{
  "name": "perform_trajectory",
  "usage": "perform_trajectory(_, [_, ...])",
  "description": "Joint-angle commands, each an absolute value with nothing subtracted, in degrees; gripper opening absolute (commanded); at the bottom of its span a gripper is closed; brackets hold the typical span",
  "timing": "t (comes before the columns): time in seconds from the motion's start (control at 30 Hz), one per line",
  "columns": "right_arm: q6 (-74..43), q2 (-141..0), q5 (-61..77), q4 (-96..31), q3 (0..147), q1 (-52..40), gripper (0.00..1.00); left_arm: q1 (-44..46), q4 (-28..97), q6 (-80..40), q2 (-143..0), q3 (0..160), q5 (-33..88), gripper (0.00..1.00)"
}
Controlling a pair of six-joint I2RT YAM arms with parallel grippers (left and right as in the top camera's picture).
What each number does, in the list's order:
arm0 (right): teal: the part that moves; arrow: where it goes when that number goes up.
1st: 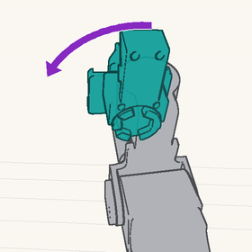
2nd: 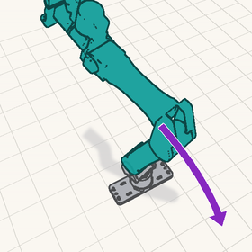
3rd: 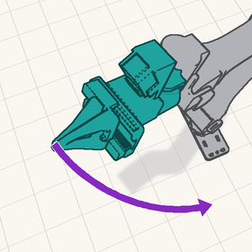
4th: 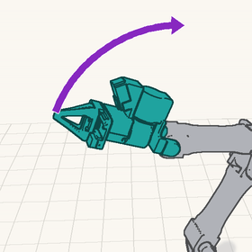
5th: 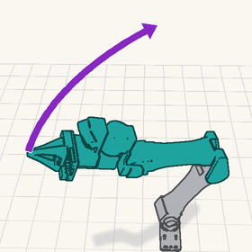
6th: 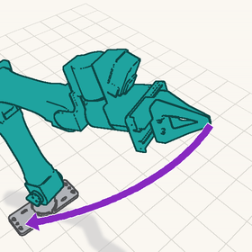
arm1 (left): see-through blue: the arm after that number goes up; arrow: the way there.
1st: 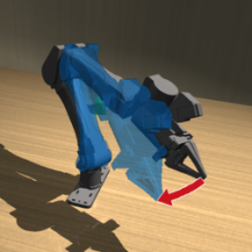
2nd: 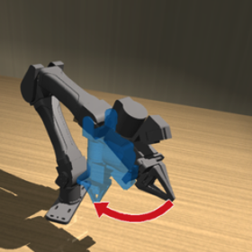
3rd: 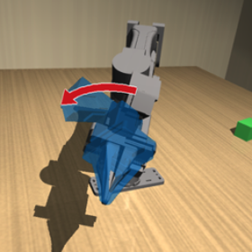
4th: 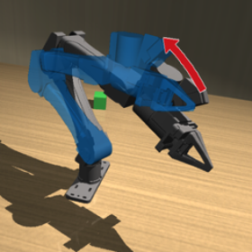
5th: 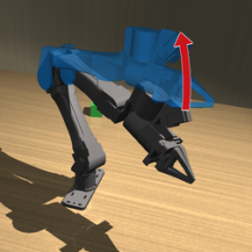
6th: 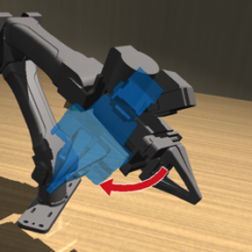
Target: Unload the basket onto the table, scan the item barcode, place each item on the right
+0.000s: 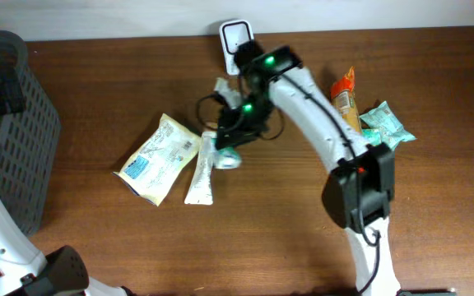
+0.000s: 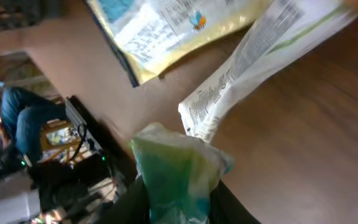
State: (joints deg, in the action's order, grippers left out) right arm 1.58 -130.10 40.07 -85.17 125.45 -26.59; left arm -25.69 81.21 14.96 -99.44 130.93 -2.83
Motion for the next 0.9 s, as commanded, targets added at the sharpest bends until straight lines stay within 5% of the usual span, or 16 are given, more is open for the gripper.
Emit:
perform_trajectory(0.0, [6.0,-129.2,26.4,-87.0,125.5,-23.7,0.28,-26.0,81.1,14.2,-99.4,131.0,-2.6,0.99])
perform_trajectory(0.27, [-19.2,-131.0,-27.7,-85.1,119.0,-26.1,0.2,-26.0,81.1,14.2,-99.4,131.0,-2.6,0.99])
perform_trajectory(0.37, [-19.2,-131.2,-35.7,-80.0,112.0,-27.7,0.32,-26.0,81.1,14.2,-99.4,131.0,-2.6,0.99])
perform_trajectory(0.53, [-19.2,-131.7,-36.1,-71.5,106.3,-27.7,0.35,-26.0,81.1,14.2,-99.4,131.0,-2.6,0.99])
perform_trajectory(0.7, [-16.3,-131.6,-27.1,-71.0,107.8,-26.5,0.49,-26.1,81.1,14.2,-99.4,131.0,-2.6,0.99])
perform_trajectory(0.87, [-23.6,-131.6,0.9,-63.5,109.6,-18.1,0.44,-26.0,81.1,14.2,-99.4,131.0,-2.6,0.99])
